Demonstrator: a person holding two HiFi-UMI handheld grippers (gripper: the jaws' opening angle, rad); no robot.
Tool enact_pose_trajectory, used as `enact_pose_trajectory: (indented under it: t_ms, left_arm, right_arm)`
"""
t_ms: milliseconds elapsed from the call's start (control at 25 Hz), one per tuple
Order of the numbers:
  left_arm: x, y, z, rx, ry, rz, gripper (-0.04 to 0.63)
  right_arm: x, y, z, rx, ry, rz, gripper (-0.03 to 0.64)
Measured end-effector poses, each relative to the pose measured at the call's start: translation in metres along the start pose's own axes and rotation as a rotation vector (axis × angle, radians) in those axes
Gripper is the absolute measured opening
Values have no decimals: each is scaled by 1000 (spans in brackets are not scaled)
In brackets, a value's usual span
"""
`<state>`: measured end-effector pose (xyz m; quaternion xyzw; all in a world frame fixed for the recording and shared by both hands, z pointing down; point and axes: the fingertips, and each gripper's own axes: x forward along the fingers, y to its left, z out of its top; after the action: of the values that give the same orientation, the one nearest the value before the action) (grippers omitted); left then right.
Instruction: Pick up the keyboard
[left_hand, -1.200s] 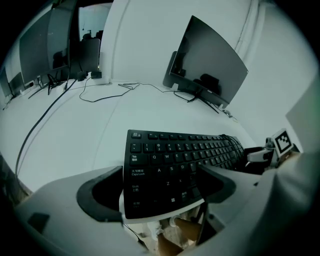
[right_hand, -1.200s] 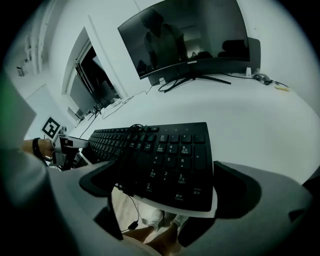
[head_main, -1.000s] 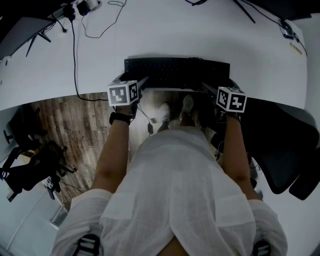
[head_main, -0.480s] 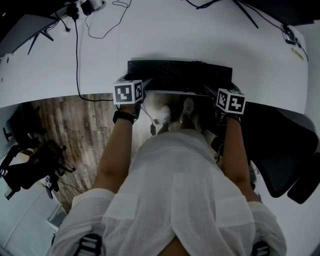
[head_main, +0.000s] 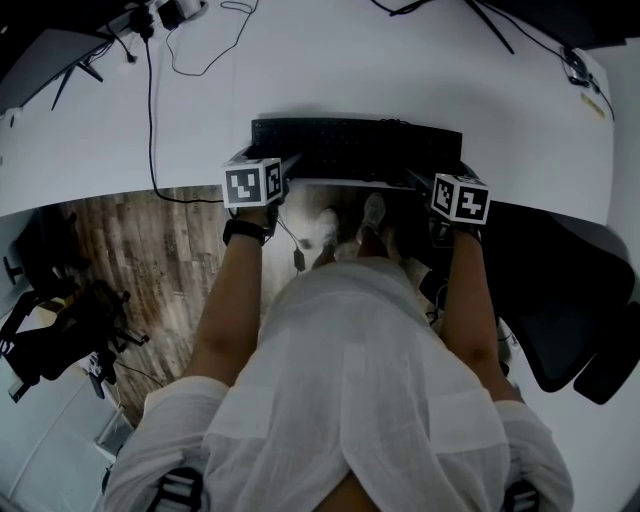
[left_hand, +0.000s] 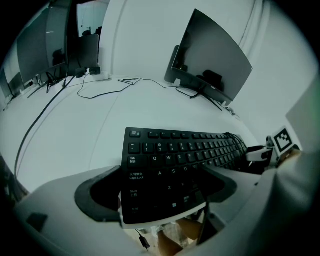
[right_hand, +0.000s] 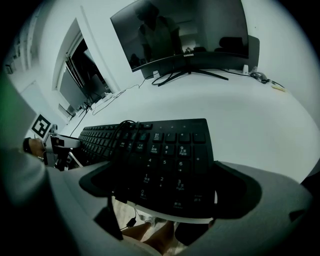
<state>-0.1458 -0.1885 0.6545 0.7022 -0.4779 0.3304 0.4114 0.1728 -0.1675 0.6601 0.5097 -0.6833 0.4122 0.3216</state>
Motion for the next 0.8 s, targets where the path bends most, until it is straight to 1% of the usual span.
enact_pose_trajectory:
  t_ms: [160, 320, 480, 600, 680, 720, 800]
  left_arm:
    - [-1, -2, 0, 2, -17, 5, 436]
    - [4, -1, -1, -1, -63, -5, 436]
    - [-9, -1, 7, 17, -86, 35, 436]
    - [-6, 0, 5, 3, -95, 29, 436]
    - [5, 1, -2, -17, -113, -4, 436]
    - [7, 1, -3, -23, -117, -9, 436]
    - [0, 1, 0, -21, -116, 11, 436]
  right_arm:
    - [-1, 1, 0, 11, -15, 9, 581]
    - [-3, 2, 2, 9, -43, 3, 581]
    - [-3, 2, 2, 7, -51, 0, 581]
    - [-3, 3, 4, 5, -52, 6, 581]
    - [-3, 5, 4, 7, -49, 12, 581]
    - [-4, 5, 4, 5, -49, 13, 581]
    - [-6, 5, 5, 1, -49, 11, 581]
